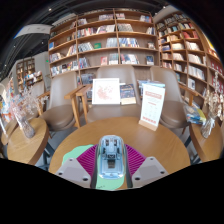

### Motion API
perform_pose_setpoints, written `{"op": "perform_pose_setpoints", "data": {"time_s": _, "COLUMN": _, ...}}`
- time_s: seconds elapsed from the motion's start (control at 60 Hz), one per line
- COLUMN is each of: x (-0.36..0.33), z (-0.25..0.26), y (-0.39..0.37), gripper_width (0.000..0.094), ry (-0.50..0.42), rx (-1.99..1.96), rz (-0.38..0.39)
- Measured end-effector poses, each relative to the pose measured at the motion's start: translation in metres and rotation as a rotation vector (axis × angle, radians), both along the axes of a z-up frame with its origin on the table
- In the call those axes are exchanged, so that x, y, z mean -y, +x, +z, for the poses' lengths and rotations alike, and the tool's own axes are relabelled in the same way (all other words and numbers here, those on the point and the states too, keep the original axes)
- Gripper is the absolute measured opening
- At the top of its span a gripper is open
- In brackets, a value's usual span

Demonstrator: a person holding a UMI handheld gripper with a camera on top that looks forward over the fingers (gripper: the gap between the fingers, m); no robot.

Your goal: Arrange mouse

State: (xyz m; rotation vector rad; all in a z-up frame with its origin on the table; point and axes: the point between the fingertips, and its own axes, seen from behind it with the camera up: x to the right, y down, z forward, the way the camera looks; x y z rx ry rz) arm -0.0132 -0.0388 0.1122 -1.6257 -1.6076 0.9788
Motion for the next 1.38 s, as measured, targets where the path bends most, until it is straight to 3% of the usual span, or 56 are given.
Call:
{"op": "perform_pose_setpoints", "data": {"time_s": 0.15, "x": 0.062, "z": -0.063, "y": -0.014, "gripper_width": 0.0402, "ry": 0.019, "rx": 0.082, "rz": 0.049}}
{"op": "perform_pose_setpoints", "data": {"time_s": 0.267, "x": 0.071, "z": -0.112, "y": -0.008, "gripper_width": 0.0403, "ry": 0.054, "rx": 0.149, "rz": 0.032}}
{"op": "perform_pose_setpoints", "data": {"time_s": 0.433, "x": 0.071, "z": -0.122, "y": -0.009, "gripper_width": 0.0491, "ry": 0.094, "rx": 0.122, "rz": 0.008}}
{"op": "perform_pose_setpoints", "data": {"time_s": 0.467, "x": 0.073, "z": -0.122, "y": -0.007, "gripper_width": 0.0562, "ry": 0.088, "rx": 0.122, "rz": 0.009}}
{"op": "perform_pose_setpoints", "data": {"time_s": 0.533, "x": 0.075, "z": -0.111, "y": 0.0, "gripper_width": 0.087, "ry": 0.068, "rx": 0.115, "rz": 0.009}}
{"op": "perform_pose_setpoints", "data": {"time_s": 0.583, "x": 0.073, "z": -0.096, "y": 0.008, "gripper_width": 0.083, "ry": 0.063, "rx": 0.09, "rz": 0.014}}
{"op": "perform_pose_setpoints", "data": {"time_s": 0.75, "x": 0.036, "z": -0.031, "y": 0.074, "gripper_width": 0.0854, "ry": 0.117, "rx": 0.024, "rz": -0.027}}
{"op": "perform_pose_setpoints", "data": {"time_s": 0.883, "x": 0.02, "z": 0.002, "y": 0.143, "gripper_width": 0.0852, "ry": 0.089, "rx": -0.004, "rz": -0.032}}
{"op": "perform_pose_setpoints", "data": {"time_s": 1.133, "x": -0.012, "z": 0.012, "y": 0.247, "gripper_width": 0.0852, "ry": 0.1, "rx": -0.006, "rz": -0.051}}
{"op": "perform_pose_setpoints", "data": {"time_s": 1.383, "x": -0.031, "z": 0.006, "y": 0.278, "gripper_width": 0.0856, "ry": 0.1, "rx": -0.011, "rz": -0.072}}
